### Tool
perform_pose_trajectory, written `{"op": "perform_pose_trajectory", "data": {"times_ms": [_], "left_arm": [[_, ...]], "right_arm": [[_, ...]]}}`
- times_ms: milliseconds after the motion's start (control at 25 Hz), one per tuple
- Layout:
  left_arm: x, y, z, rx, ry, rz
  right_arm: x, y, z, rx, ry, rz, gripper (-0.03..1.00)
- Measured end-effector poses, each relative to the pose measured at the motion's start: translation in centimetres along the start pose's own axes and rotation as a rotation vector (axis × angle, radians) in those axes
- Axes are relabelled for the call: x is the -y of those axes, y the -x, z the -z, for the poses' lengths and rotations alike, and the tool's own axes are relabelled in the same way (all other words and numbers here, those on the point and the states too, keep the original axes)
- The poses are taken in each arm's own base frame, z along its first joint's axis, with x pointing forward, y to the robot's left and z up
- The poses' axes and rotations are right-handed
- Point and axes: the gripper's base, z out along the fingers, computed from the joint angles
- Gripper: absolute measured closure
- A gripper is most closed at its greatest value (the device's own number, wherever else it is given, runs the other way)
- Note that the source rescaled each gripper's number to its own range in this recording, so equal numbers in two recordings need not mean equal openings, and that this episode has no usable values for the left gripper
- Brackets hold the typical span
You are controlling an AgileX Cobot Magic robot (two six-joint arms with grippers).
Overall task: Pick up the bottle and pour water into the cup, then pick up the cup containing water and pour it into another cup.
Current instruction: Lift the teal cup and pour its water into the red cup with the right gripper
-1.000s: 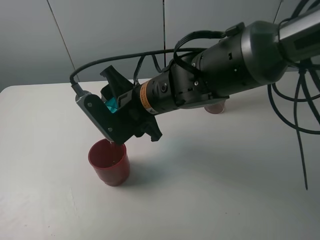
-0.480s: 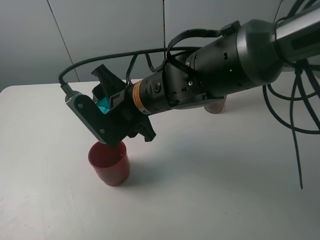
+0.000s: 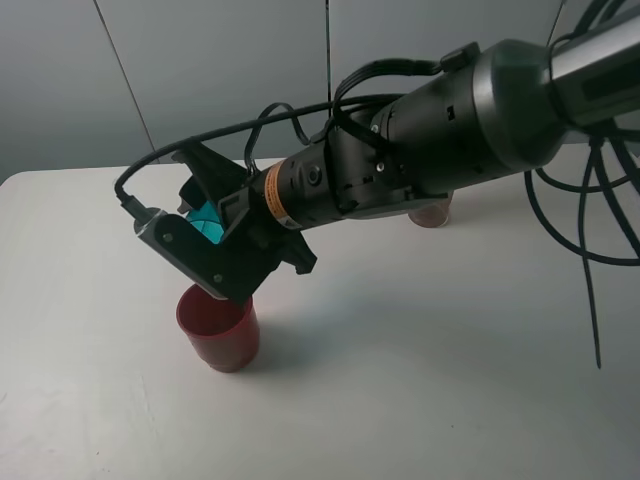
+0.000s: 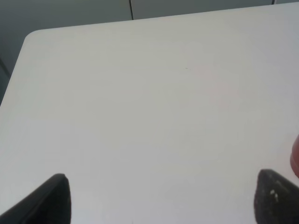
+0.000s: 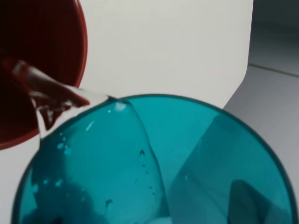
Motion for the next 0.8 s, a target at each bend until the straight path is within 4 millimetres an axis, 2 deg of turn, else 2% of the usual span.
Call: {"op": "perform_pose_trajectory", "data": {"times_ms": [800], "left_arm": [[0.0, 0.0, 0.0, 0.0, 0.0, 0.0]], "right_arm": [[0.77, 0.78, 0.07, 0.077, -0.093, 0.203, 0.89]]}}
